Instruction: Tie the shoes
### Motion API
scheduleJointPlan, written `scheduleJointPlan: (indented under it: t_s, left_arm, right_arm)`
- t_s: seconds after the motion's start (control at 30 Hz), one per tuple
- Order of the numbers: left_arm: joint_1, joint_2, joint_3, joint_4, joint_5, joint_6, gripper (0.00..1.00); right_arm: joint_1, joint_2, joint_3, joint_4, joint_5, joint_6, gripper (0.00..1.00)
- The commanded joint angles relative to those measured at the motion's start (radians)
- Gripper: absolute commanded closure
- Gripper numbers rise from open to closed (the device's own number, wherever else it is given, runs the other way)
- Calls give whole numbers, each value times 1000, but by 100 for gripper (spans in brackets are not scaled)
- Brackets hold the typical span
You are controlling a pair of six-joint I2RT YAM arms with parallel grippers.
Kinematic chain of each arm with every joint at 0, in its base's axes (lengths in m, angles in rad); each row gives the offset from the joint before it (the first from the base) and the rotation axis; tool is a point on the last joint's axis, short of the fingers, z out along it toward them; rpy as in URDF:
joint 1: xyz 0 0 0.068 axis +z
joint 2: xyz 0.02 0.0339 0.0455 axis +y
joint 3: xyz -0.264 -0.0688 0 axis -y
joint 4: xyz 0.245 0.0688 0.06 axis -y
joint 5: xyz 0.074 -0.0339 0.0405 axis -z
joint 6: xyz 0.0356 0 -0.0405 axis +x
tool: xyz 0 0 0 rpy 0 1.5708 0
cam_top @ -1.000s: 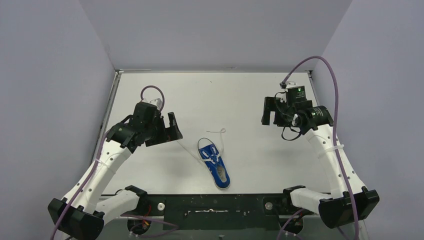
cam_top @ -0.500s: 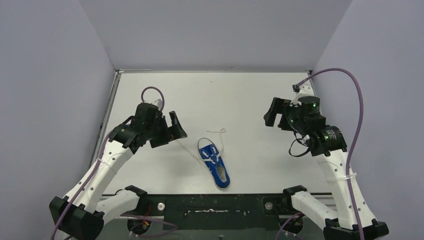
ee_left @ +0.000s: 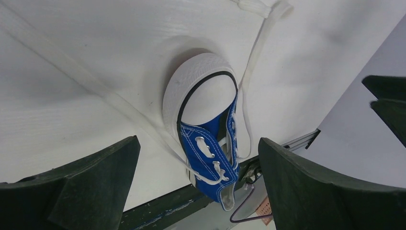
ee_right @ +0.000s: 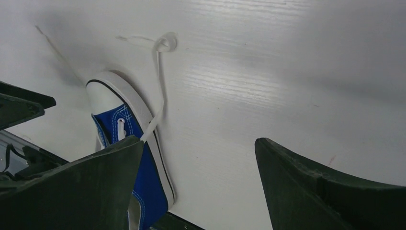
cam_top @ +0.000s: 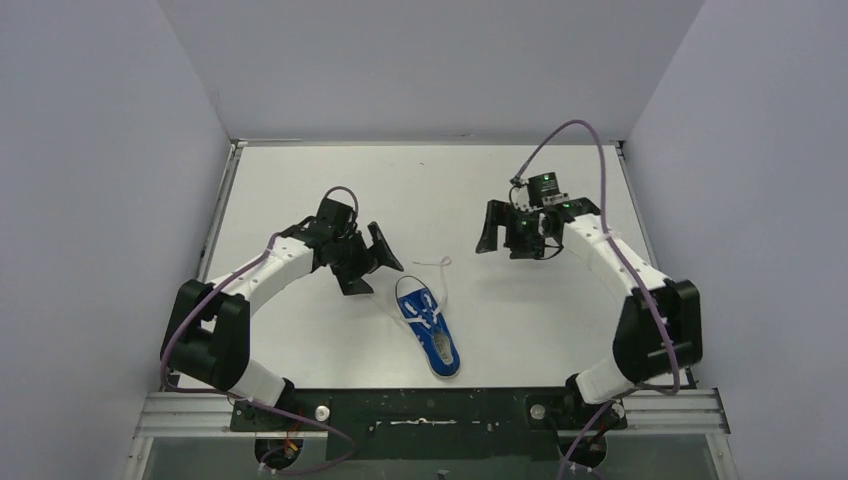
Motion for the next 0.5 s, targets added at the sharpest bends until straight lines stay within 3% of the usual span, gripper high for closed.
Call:
scheduleJointPlan:
  t_s: [0.0, 0.2, 0.47]
  left_arm:
    - [-4, 6, 64, 49, 42, 11, 6]
    - [-4, 3, 68, -62, 35, 118, 6]
    - [-16, 27, 15, 3, 128, 112, 6]
  right_arm:
    - [77, 192, 144, 47, -49, -91, 11]
    - [244, 442, 380, -103, 229, -195, 15]
    - [350, 569, 443, -84, 359, -156, 18]
